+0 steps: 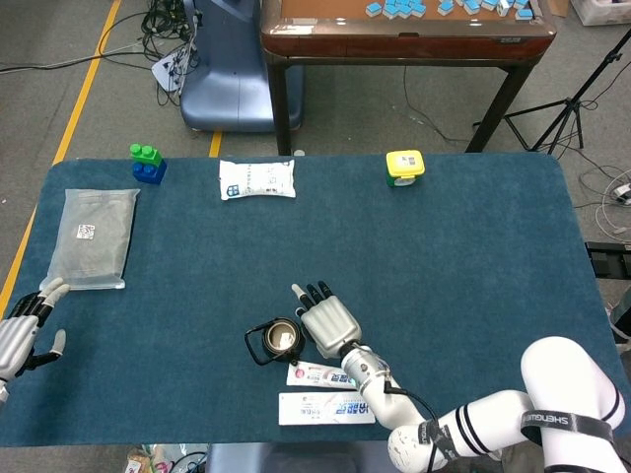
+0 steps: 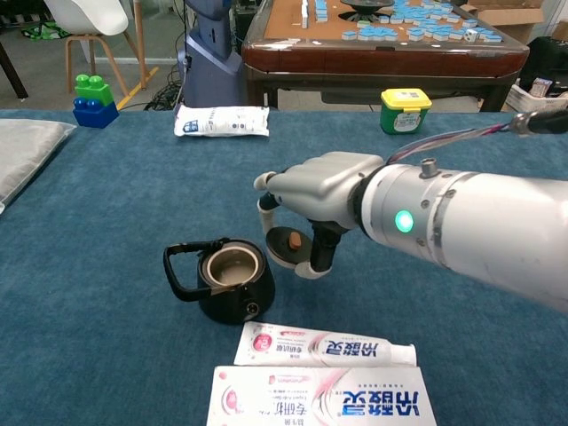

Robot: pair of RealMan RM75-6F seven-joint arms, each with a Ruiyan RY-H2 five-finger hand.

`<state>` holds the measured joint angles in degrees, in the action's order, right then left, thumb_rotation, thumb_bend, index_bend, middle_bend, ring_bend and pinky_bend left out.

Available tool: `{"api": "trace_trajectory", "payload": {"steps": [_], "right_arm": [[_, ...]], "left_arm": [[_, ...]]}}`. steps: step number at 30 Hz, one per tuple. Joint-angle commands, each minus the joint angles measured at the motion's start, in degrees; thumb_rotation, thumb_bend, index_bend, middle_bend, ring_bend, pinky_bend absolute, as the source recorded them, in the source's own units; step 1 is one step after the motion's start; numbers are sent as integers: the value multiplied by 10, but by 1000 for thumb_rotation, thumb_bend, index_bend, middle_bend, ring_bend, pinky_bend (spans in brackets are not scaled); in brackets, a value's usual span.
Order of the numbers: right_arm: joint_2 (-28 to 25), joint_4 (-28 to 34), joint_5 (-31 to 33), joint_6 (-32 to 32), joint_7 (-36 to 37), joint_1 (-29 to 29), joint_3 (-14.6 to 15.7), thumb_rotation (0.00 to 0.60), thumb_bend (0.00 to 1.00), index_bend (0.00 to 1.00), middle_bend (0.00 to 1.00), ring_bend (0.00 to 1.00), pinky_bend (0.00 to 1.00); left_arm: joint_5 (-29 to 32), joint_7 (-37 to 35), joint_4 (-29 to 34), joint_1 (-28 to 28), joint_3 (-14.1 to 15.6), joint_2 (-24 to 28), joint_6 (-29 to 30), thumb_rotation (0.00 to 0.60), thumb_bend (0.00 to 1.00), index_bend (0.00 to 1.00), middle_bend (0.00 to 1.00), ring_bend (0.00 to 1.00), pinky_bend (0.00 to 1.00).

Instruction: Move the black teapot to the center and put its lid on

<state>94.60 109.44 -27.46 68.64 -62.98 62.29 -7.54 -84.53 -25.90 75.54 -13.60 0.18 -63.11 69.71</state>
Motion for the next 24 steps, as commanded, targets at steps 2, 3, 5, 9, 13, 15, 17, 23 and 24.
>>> {"api": "trace_trajectory", "payload": {"steps": [2,3,5,9,13,15,17,23,24], "right_arm": [[13,-4,7,3,-7,13,-9,600,343,640,0,0,0],[15,-5,9,4,-8,16,-10,600,343,640,0,0,0],[20,-6,12,5,-10,23,-15,600,343,640,0,0,0],[30,-13,20,5,-11,33,-22,600,344,640,0,0,0],[40,-21,26,5,-12,42,-23,600,344,640,0,0,0],[44,-25,28,4,-11,45,-23,600,344,640,0,0,0],[49,-34,31,0,-9,48,-24,600,344,640,0,0,0],[65,-60,37,-14,-3,59,-28,600,345,640,0,0,0],[68,-63,37,-15,-3,62,-29,600,345,640,0,0,0]], "left_arm": [[-1,-8,-7,3,1,-1,2,600,560,0,0,0,0],[-1,-10,-8,3,1,-1,3,600,560,0,0,0,0],[-1,-14,-9,5,1,0,5,600,560,0,0,0,0],[-2,-23,-15,6,1,-2,5,600,560,0,0,0,0],[-3,-32,-24,8,3,-5,5,600,560,0,0,0,0],[-3,-37,-28,8,3,-6,5,600,560,0,0,0,0],[-4,-43,-33,9,3,-7,7,600,559,0,0,0,0],[-7,-54,-44,12,4,-9,10,600,560,0,0,0,0],[-7,-57,-46,12,4,-9,10,600,560,0,0,0,0]]}}
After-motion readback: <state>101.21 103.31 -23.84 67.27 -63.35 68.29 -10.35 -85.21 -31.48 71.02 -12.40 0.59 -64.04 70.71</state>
